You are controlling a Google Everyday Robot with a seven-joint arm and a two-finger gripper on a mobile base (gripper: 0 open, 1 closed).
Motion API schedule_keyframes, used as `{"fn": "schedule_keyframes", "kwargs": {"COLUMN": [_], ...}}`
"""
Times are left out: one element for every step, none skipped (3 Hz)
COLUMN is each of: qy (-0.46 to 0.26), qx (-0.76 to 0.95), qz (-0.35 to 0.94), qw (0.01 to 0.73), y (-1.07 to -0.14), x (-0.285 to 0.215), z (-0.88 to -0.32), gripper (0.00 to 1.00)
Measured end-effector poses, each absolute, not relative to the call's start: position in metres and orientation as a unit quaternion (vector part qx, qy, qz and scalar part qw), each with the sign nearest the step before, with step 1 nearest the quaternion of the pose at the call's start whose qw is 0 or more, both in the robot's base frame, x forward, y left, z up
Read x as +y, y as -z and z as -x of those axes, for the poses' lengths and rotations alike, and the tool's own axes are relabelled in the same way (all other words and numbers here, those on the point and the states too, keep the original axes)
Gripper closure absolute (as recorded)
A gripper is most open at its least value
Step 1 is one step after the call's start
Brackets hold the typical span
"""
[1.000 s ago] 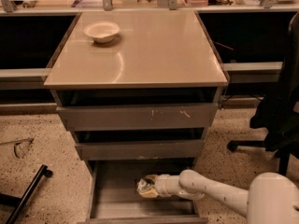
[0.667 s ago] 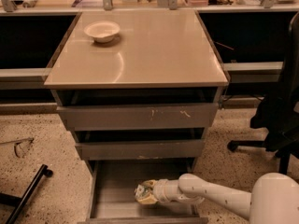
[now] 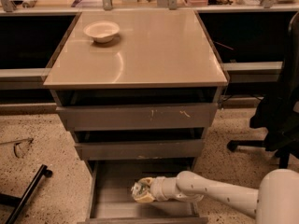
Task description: Pick 7up can from bottom drawer and place on counter
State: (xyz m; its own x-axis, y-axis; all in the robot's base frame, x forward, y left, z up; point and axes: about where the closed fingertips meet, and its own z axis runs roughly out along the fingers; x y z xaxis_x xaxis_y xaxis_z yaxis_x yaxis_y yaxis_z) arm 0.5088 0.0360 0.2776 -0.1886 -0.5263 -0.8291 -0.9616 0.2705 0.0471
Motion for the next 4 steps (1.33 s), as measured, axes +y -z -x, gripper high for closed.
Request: {"fn": "schedule_keyframes", "kwargs": {"qy": [-0.275, -0.257, -0.24, -0.239], "qx": [0.693, 0.706, 0.688, 0.686], "qz": [0.549, 0.557, 0.586, 0.588], "qw": [0.378, 0.353, 0.354, 0.355], "y": [-0.355, -0.397, -0.42, -0.42], "x": [0.082, 0.129, 0.161, 0.161], "z": [-0.508, -0.489, -0.473, -0.473], "gripper": [1.0, 1.0, 1.0, 1.0]}}
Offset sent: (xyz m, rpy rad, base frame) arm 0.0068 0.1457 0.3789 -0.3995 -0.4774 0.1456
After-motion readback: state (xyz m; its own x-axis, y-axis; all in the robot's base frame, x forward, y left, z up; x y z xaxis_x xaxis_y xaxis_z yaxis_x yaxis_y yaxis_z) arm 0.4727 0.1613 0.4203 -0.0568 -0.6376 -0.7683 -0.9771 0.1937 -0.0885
